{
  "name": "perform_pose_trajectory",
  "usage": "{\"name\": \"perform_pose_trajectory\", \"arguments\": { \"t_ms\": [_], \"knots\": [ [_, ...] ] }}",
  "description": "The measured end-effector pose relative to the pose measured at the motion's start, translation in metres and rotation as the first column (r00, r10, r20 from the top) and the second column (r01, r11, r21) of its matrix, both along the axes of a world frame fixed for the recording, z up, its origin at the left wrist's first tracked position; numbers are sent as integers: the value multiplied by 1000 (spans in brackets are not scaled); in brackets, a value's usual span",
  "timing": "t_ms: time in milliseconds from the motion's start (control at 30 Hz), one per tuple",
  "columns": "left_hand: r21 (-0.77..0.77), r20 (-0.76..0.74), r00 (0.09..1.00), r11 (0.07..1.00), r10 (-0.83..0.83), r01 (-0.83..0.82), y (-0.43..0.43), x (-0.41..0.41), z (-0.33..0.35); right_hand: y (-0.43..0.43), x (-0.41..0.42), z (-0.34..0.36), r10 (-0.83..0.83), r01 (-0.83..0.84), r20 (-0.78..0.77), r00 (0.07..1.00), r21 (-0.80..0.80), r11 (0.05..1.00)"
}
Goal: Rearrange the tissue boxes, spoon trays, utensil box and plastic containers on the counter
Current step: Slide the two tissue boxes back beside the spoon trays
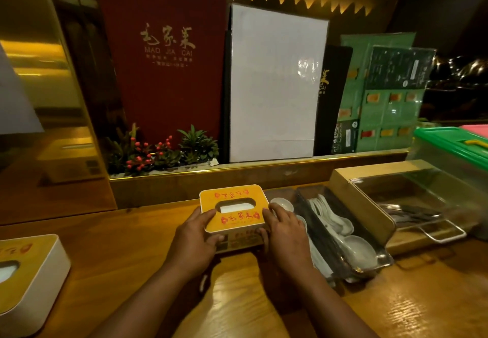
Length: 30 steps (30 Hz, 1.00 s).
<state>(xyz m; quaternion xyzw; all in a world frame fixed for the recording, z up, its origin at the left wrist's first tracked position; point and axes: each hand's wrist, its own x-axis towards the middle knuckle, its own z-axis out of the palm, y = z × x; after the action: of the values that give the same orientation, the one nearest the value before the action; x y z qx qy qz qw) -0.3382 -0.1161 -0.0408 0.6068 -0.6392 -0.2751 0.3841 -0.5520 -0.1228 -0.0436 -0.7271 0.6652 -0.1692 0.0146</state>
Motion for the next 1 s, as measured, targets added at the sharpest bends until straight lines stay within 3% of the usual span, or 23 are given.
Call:
{"name": "perform_pose_trajectory", "arguments": {
  "t_ms": [567,733,1000],
  "knots": [
    [14,-23,999,999,29,-29,-11,-5,-8,-4,-4,-6,-17,22,120,993,-40,999],
    [48,57,998,999,0,-3,-3,4,-11,-1,-6,-5,-5,8,169,986,-14,1000],
    [-79,105,993,995,62,-54,47,101,23,26,72,13,296,-226,274,915,-261,939]
  ]
}}
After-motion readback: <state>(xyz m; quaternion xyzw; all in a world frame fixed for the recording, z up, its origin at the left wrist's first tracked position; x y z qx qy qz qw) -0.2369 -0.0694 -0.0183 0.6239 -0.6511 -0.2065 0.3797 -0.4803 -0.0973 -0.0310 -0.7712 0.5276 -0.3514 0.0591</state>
